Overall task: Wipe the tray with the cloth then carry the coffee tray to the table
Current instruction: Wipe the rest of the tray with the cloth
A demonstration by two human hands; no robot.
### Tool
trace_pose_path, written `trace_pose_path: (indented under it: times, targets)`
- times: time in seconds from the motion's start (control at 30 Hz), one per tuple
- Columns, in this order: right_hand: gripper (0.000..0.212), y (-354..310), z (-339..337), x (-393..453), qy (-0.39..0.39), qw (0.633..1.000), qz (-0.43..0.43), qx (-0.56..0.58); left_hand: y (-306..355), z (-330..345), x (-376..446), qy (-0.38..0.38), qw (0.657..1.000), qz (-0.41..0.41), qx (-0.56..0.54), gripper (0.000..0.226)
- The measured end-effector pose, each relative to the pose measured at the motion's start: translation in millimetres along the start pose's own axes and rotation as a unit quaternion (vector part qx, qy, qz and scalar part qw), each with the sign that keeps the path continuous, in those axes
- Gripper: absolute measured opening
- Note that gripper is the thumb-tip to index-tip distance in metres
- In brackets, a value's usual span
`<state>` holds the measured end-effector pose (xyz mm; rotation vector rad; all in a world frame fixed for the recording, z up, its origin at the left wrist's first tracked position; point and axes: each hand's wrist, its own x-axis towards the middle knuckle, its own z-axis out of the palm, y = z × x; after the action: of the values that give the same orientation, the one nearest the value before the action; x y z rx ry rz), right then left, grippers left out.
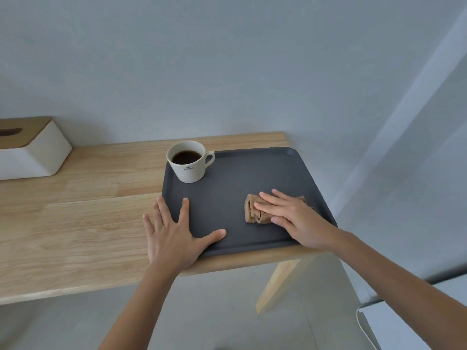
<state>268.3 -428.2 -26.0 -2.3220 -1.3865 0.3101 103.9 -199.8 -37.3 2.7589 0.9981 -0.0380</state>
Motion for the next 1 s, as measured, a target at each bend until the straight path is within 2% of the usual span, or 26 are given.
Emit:
trace_pose_path:
  times: [0.27, 0.47, 0.6, 0.87, 1.0]
  targets:
    - [0.044, 39, -16, 73, 0.023, 0.998, 0.042, -0.048, -4, 2, 2, 0.001, 1.000, 0.008, -0.011, 0.126]
    - [0.045, 62, -31, 122, 0.045, 0.994, 0.091, -0.040, -4, 3, 4, 0.002, 1.000, 0.004, -0.009, 0.126]
    - [0.044, 57, -29, 107, 0.052, 0.995, 0.084, -0.008, -1, 3, 3, 0.005, 1.000, -0.003, -0.005, 0.125]
    - [0.044, 22, -6, 20, 0.022, 1.000, 0.008, 0.008, -1, 3, 2, 0.008, 1.000, -0.002, -0.005, 0.125]
    - [0.043, 12, -6, -1, -0.011, 0.999, 0.022, 0.035, 0, 2, 2, -0.010, 1.000, 0.002, -0.004, 0.126]
